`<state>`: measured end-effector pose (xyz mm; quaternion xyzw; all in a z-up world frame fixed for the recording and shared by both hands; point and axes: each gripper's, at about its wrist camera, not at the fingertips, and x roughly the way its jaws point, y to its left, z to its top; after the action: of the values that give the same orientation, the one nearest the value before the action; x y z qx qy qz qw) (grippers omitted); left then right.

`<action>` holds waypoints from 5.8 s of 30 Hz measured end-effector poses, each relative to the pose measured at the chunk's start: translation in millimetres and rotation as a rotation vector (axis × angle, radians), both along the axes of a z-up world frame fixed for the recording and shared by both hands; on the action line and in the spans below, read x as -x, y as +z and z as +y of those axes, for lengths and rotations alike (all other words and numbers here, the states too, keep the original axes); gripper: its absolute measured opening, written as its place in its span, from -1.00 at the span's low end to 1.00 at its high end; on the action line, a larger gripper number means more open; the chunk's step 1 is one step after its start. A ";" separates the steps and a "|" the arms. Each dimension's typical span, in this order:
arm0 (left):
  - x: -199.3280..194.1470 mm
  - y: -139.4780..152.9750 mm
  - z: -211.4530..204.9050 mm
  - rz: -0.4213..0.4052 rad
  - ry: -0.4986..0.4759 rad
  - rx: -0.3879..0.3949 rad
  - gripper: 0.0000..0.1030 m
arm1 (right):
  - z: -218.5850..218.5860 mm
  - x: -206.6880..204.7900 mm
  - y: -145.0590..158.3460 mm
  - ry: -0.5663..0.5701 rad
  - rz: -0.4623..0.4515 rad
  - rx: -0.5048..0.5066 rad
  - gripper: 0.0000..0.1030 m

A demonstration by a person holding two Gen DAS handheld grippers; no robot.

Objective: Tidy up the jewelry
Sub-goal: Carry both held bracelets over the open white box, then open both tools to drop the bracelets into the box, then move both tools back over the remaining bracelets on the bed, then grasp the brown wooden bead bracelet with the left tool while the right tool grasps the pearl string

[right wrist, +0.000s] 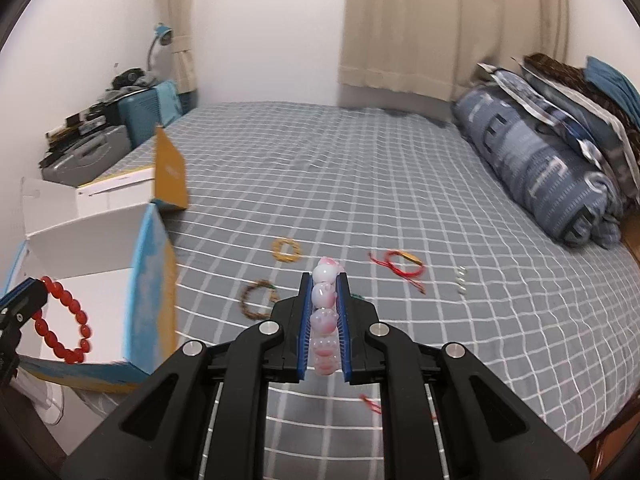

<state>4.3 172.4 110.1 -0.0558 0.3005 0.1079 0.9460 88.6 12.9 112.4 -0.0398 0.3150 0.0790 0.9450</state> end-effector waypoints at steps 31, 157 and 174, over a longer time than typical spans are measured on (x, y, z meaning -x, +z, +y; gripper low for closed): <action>8.5 -38.3 158.2 0.188 0.302 0.043 -0.74 | 218.4 0.8 -30.5 0.358 0.122 0.041 -0.79; -231.4 -174.6 -88.2 0.394 -0.103 0.041 -0.21 | -209.9 -232.1 -177.8 -0.259 0.420 -0.001 -0.51; -227.2 -166.0 -83.4 0.376 -0.112 0.039 -0.80 | -206.7 -225.1 -168.0 -0.274 0.399 -0.004 -0.79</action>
<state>231.5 89.0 -56.0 -0.0364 0.4766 0.0578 0.8765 313.6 -193.9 -55.6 0.0214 0.4979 -0.0430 0.8659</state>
